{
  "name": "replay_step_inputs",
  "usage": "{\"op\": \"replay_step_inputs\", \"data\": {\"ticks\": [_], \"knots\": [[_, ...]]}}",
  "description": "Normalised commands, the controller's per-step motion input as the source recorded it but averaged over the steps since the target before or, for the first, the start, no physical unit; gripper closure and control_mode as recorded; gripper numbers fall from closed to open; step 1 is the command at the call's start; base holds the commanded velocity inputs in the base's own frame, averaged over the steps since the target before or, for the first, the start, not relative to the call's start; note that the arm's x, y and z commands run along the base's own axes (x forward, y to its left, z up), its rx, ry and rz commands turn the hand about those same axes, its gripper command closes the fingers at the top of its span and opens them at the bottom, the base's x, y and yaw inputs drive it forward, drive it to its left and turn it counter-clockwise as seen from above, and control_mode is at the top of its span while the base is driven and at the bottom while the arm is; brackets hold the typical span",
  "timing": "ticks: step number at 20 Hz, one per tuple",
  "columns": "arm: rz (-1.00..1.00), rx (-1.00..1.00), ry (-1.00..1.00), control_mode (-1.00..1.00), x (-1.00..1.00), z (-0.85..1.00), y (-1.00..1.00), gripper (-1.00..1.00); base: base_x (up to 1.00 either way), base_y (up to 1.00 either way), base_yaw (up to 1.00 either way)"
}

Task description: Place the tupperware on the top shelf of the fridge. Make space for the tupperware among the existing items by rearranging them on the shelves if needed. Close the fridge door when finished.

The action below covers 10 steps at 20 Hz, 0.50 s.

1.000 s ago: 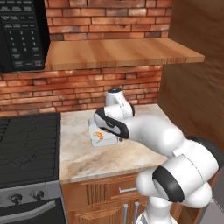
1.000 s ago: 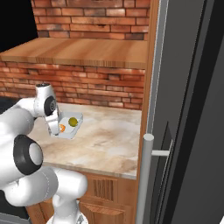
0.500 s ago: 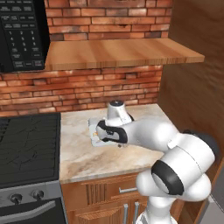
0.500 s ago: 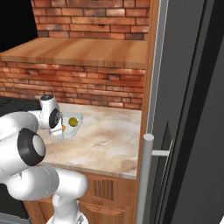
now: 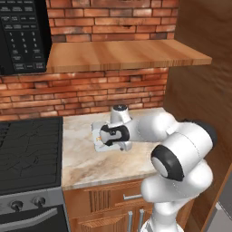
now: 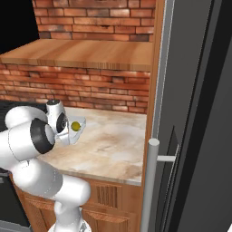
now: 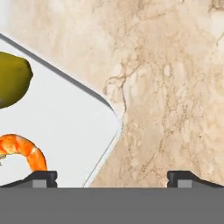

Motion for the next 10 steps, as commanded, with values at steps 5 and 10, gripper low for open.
{"op": "replay_step_inputs", "data": {"ticks": [5,10], "knots": [[0.0,0.0,0.0,-1.0,0.27,-0.21,0.13,-1.0,0.0,0.0,0.0],[0.0,0.0,0.0,-1.0,0.2,-0.34,0.11,-1.0,0.0,0.0,0.0]]}}
